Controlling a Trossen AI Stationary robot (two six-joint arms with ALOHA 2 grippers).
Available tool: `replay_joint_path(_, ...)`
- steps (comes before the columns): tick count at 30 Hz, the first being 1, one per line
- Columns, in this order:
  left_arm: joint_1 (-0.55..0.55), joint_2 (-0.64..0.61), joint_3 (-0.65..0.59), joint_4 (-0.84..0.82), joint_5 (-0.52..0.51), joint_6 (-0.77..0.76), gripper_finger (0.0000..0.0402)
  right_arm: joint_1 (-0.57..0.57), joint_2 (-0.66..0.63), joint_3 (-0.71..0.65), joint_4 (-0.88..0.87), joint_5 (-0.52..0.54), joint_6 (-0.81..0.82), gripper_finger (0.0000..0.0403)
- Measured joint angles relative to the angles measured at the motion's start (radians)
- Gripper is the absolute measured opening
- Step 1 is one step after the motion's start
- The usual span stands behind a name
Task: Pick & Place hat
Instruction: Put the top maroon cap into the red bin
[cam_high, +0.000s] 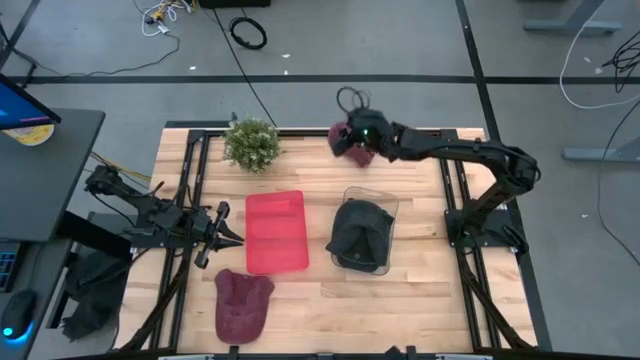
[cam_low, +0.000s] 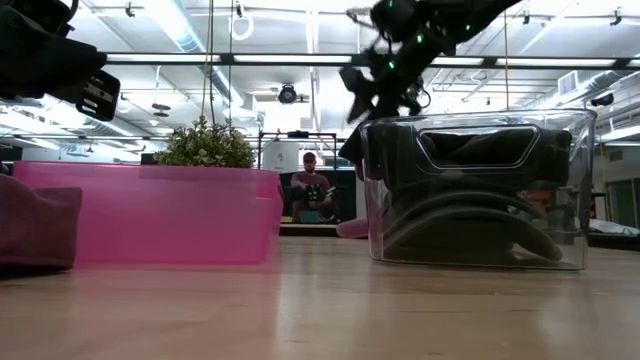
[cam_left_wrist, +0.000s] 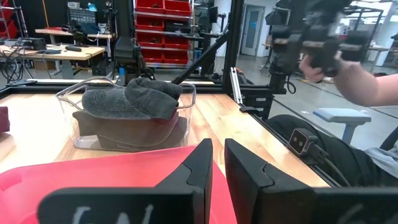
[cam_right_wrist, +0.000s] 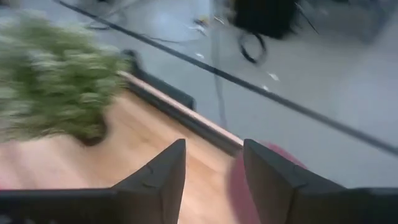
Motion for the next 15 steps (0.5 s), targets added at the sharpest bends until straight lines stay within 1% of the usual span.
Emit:
replay_joint_path(4, 0.000, 0.000, 0.000, 0.000, 0.000, 0.000, 0.0044, -0.083, 0.031, 0.000, -0.079, -0.075, 0.062, 0.0164)
replay_joint_path(9, 0.000, 0.000, 0.000, 0.000, 0.000, 0.000, 0.0044, -0.153, 0.104, 0.000, -0.120, -0.183, 0.048, 0.0164)
replay_joint_path(15, 0.000, 0.000, 0.000, 0.000, 0.000, 0.000, 0.0044, -0.189, 0.182, 0.000, -0.127, -0.203, 0.048, 0.0164)
